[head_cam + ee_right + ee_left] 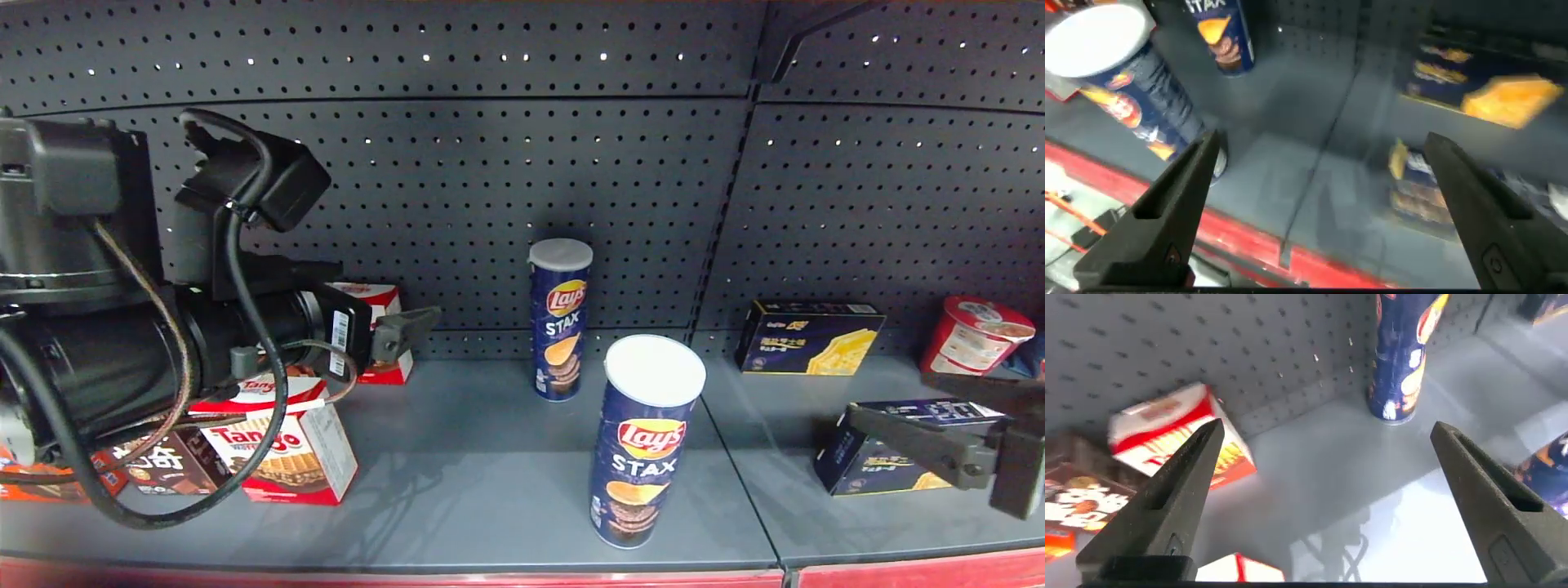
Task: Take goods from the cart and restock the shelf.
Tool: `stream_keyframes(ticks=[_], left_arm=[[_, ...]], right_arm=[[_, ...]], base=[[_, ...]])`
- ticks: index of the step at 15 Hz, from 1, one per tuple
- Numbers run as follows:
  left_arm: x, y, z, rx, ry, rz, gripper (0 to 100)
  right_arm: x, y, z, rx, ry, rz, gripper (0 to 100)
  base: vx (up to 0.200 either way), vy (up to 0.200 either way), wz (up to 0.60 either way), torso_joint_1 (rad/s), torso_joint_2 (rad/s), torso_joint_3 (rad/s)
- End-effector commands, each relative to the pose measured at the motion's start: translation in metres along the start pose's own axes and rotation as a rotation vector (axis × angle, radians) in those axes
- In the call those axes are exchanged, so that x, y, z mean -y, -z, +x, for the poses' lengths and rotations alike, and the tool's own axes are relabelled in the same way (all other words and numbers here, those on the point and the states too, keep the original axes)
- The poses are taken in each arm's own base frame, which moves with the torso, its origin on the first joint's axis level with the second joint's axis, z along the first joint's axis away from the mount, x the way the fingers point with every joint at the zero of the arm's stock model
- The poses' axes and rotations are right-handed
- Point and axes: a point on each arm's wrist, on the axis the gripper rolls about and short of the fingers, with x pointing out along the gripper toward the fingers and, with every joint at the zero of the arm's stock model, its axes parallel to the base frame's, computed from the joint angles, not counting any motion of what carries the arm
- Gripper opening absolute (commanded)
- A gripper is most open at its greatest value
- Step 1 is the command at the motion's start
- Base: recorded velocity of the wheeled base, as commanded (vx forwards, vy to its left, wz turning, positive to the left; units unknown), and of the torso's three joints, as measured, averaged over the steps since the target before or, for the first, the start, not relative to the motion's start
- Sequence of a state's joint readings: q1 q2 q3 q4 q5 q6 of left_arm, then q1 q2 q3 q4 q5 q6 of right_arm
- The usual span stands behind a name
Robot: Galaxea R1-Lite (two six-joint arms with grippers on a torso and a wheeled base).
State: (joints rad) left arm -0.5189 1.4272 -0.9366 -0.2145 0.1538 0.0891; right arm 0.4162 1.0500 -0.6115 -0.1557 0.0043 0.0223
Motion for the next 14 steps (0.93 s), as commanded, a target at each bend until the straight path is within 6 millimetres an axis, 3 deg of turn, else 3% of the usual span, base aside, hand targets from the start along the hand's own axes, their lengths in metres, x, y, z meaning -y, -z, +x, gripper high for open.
stream_keyframes(ticks=[1,6,14], left_arm=[[-0.002,-0.002,-0.007,0.015,-0.003,-0.003,100],[0.000,0.002,-0.008,0.008,0.005,0.001,100],[-0.001,0.002,-0.007,0.008,0.004,0.002,100]], right_arm=[[-0.005,0.012,0.029,-0.118,-0.026,-0.016,100],[-0.020,0.011,0.070,-0.090,-0.050,-0.055,100],[-0.024,-0.012,0.081,-0.029,-0.057,-0.052,100]], base=[[0.000,0.000,0.00,0.000,0.00,0.000],[0.000,0.000,0.00,0.000,0.00,0.000],[0.000,0.000,0.00,0.000,0.00,0.000]])
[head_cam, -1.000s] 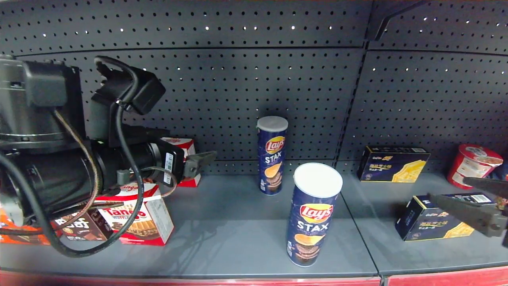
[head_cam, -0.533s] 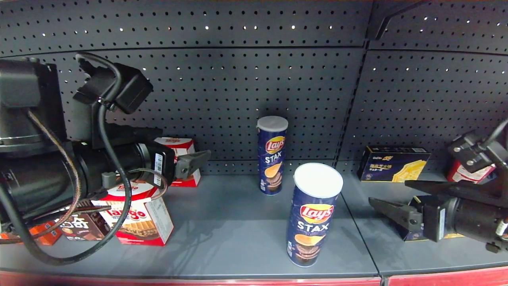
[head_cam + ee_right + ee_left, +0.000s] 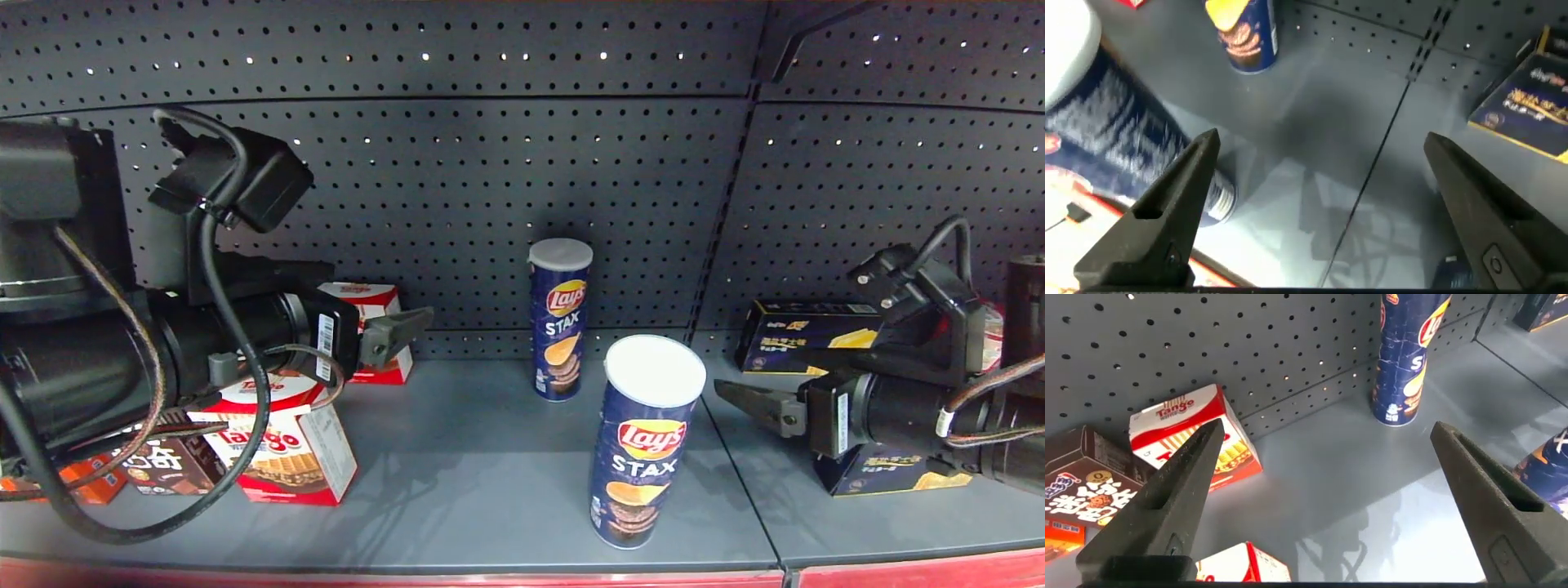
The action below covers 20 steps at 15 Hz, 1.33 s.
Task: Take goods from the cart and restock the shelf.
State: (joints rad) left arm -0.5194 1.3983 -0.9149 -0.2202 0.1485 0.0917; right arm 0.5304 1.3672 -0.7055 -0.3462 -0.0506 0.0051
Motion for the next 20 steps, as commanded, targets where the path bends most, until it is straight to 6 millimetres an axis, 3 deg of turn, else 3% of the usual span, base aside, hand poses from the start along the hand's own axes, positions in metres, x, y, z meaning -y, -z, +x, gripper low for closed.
stream_keyframes(ticks=[1,9,13,20], left_arm=[[0.000,0.003,0.001,-0.010,0.000,0.001,100],[0.000,0.003,0.002,0.004,-0.001,-0.002,100],[-0.004,0.006,0.003,0.009,-0.018,-0.006,100],[-0.004,0.008,0.007,-0.004,-0.022,-0.006,100]], right_arm=[[-0.001,-0.001,0.001,-0.002,0.011,-0.002,100],[-0.036,0.028,0.015,-0.155,0.036,-0.090,100],[-0.032,0.054,0.007,-0.221,0.040,-0.104,100],[-0.033,0.057,0.012,-0.229,0.035,-0.106,100]], base=[[0.000,0.000,0.00,0.000,0.00,0.000],[0.000,0.000,0.00,0.000,0.00,0.000],[0.000,0.000,0.00,0.000,0.00,0.000],[0.000,0.000,0.00,0.000,0.00,0.000]])
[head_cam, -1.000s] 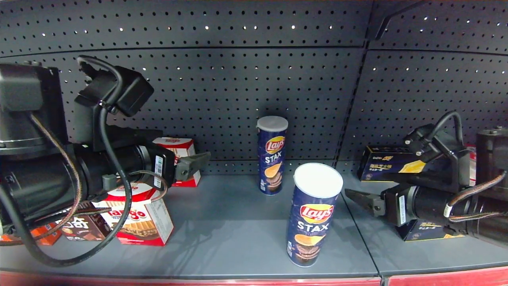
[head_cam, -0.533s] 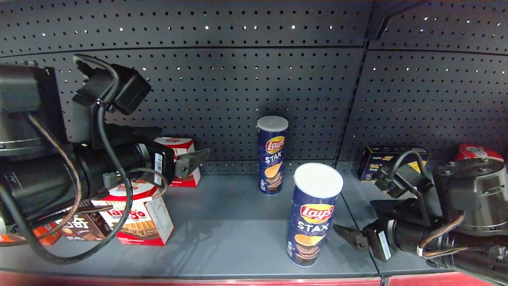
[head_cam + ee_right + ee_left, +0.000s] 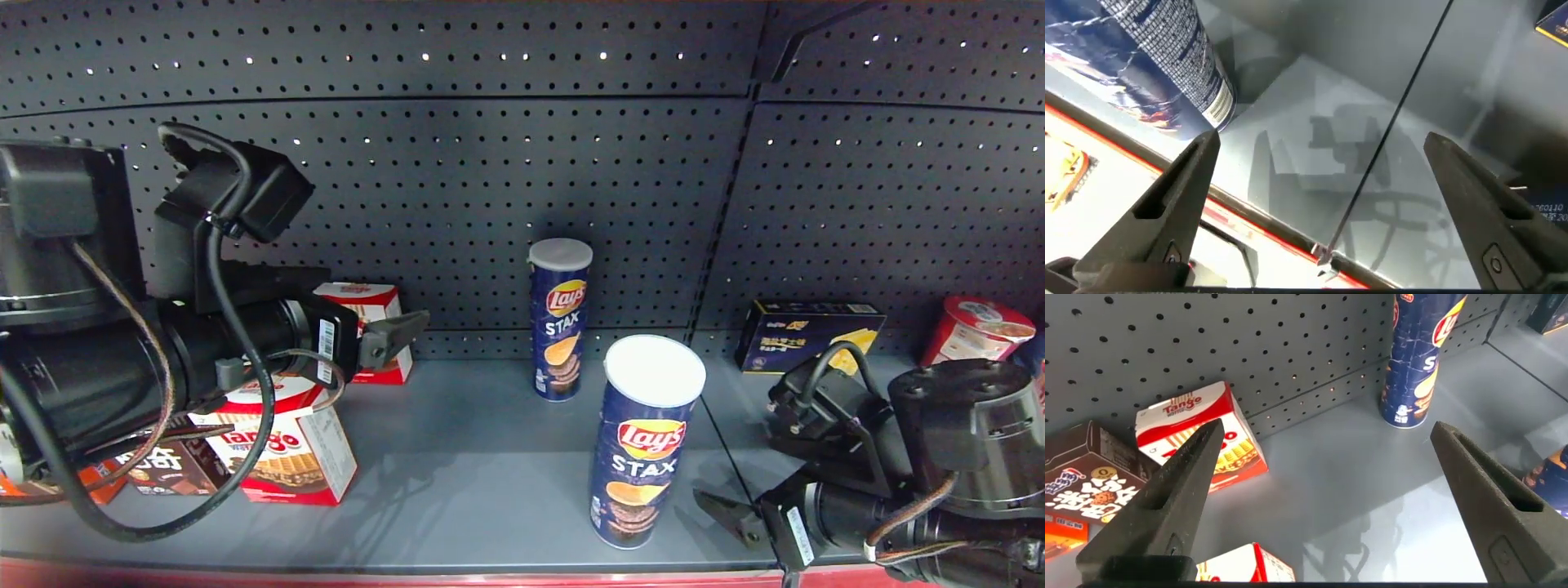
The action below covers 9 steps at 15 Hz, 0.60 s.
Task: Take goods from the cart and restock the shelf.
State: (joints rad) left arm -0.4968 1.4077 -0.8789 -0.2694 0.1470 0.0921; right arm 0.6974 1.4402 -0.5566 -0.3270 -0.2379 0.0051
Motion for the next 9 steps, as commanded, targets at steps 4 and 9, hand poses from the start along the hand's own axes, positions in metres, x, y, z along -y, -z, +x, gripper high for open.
stream_keyframes(ticks=[4,9], left_arm=[[-0.001,0.000,0.002,-0.005,-0.004,0.001,100],[-0.001,0.001,0.003,-0.008,-0.005,0.021,100]], right_arm=[[-0.002,0.000,0.006,-0.012,0.000,-0.004,100],[-0.006,-0.011,0.019,-0.010,-0.004,-0.007,100]], base=[[0.000,0.000,0.00,0.000,0.00,0.000],[0.000,0.000,0.00,0.000,0.00,0.000]])
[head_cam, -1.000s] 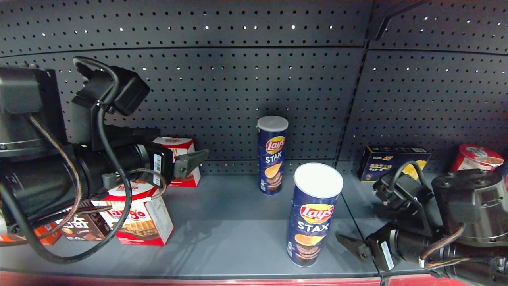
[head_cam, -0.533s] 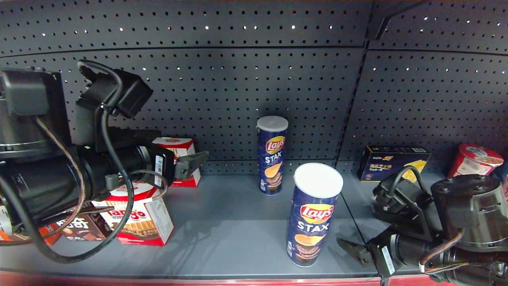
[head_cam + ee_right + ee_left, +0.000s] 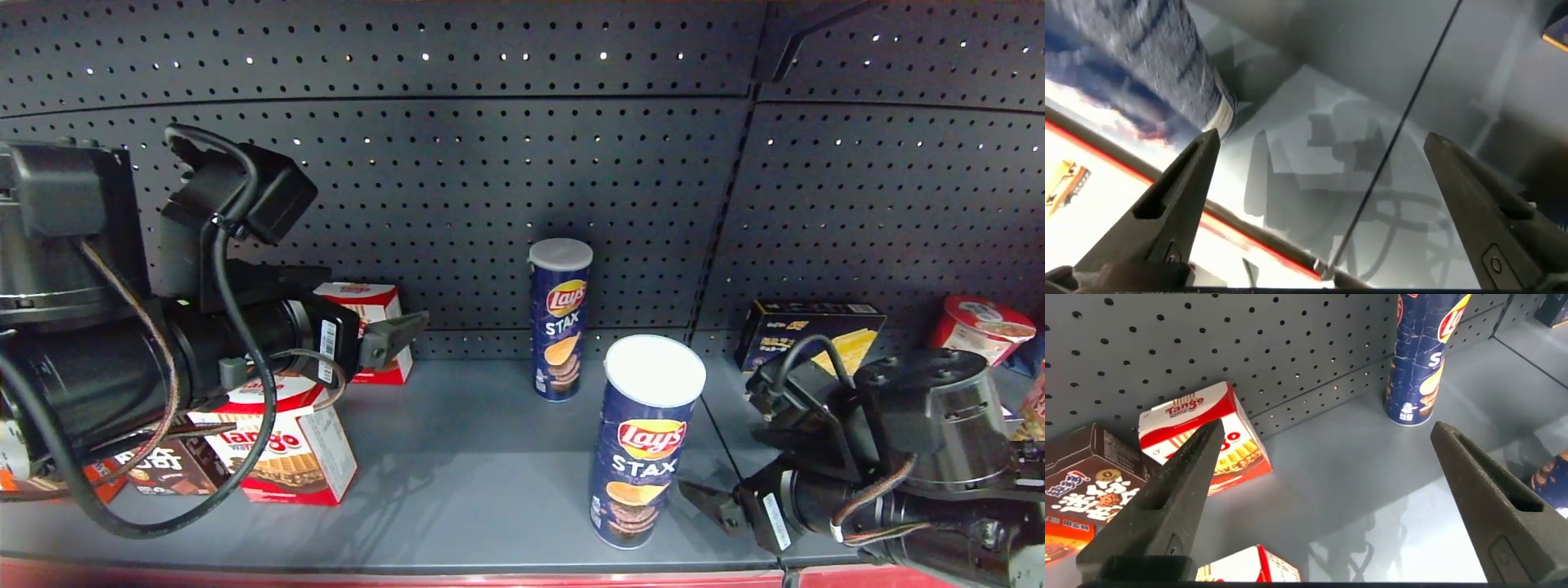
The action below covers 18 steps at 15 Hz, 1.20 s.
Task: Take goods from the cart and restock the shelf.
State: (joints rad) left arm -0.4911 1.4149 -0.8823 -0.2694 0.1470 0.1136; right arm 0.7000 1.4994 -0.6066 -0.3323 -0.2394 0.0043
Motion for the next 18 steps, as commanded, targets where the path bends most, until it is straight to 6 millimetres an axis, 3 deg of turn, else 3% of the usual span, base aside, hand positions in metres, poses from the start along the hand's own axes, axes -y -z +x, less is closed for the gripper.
stream_keyframes(ticks=[1,7,14,18], left_arm=[[-0.002,0.001,0.002,-0.007,-0.009,-0.002,100],[-0.004,0.001,0.005,0.003,-0.017,-0.004,100],[-0.003,0.002,0.007,0.000,-0.004,-0.002,100],[-0.003,0.002,0.010,-0.005,-0.004,-0.001,100]], right_arm=[[-0.003,-0.004,0.008,-0.006,-0.002,-0.004,100],[-0.005,-0.003,0.014,-0.024,-0.001,-0.010,100],[-0.004,0.001,-0.001,-0.003,-0.006,-0.009,100],[-0.008,-0.003,0.002,0.001,-0.023,-0.017,100]], base=[[0.000,0.000,0.00,0.000,0.00,0.000],[0.000,0.000,0.00,0.000,0.00,0.000],[0.000,0.000,0.00,0.000,0.00,0.000],[0.000,0.000,0.00,0.000,0.00,0.000]])
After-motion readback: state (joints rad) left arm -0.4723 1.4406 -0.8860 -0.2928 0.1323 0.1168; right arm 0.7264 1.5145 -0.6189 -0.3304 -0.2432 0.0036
